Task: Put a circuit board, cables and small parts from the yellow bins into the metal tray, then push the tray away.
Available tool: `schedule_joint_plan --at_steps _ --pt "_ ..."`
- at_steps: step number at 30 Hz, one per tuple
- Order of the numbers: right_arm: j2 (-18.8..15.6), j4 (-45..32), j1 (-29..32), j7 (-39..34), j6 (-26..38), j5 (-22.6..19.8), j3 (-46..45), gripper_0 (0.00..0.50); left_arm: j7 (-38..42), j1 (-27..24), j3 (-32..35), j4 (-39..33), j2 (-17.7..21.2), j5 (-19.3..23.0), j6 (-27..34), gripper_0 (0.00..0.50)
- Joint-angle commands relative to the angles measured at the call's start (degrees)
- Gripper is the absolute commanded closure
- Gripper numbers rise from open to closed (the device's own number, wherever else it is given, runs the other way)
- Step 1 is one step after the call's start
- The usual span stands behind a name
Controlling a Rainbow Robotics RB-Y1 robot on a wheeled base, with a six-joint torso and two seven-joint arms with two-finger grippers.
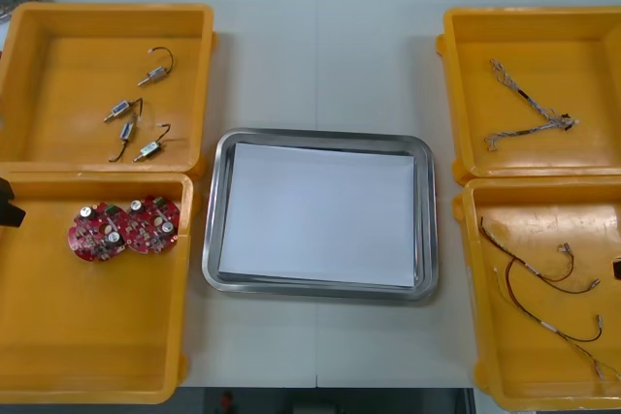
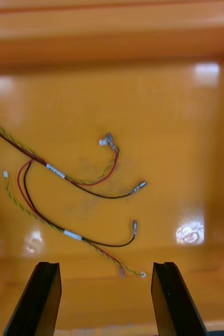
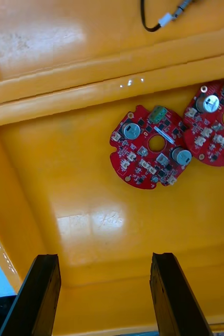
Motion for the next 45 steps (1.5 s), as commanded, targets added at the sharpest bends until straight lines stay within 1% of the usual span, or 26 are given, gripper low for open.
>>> schedule_joint_plan --at_steps 1,3,8,11,15,23,29,35,40,42,45 --pt "-2.8 -1.8 4.5 4.5 -0.7 -1.0 0.6 0.0 -2.5 1.4 0.7 -0.8 0.6 2.0 0.4 0.0" --pt "-3.0 -1.8 5.5 5.3 -2.1 -1.3 0.9 0.0 -3.6 1.9 0.2 -0.8 0.6 2.5 0.4 0.0" --pt "-3.0 -1.6 8.9 11.7 -5.9 -1.7 1.4 0.0 -6.4 2.7 -1.6 -0.7 0.6 3.5 0.0 0.0" --pt "-3.0 -1.3 11.5 14.4 -9.2 -2.1 1.8 0.0 -7.2 3.4 -3.1 -0.8 0.7 3.8 -2.8 0.0" --pt "-3.1 -0.5 14.4 18.3 -14.1 -2.4 3.6 0.0 -10.3 4.2 -4.9 -0.9 0.6 3.6 -6.3 0.0" --pt "-5.1 4.6 18.9 25.5 -26.1 -1.5 9.4 0.0 -13.1 4.3 -9.7 -0.8 0.7 2.3 -11.0 0.0" --pt "-6.4 9.8 19.7 31.4 -32.2 -1.3 12.3 0.0 -14.5 3.8 -13.4 -0.8 1.2 0.8 -13.2 0.0" --pt "-6.8 13.3 19.7 37.4 -34.9 -1.6 13.3 0.0 -15.2 2.6 -17.4 -0.5 2.1 -0.6 -15.8 0.0" --pt "-7.0 14.9 19.6 38.7 -36.9 -1.5 14.9 0.0 -16.5 1.2 -19.3 0.9 2.1 -1.3 -17.0 0.0" --pt "-7.2 15.3 19.5 38.6 -37.8 -1.4 15.9 0.0 -18.1 0.6 -20.1 2.0 2.1 -1.4 -18.0 0.0" --pt "-7.6 16.6 19.5 38.4 -40.7 -1.1 18.2 0.0 -21.6 -0.1 -21.4 4.9 2.1 -0.8 -21.0 0.0"
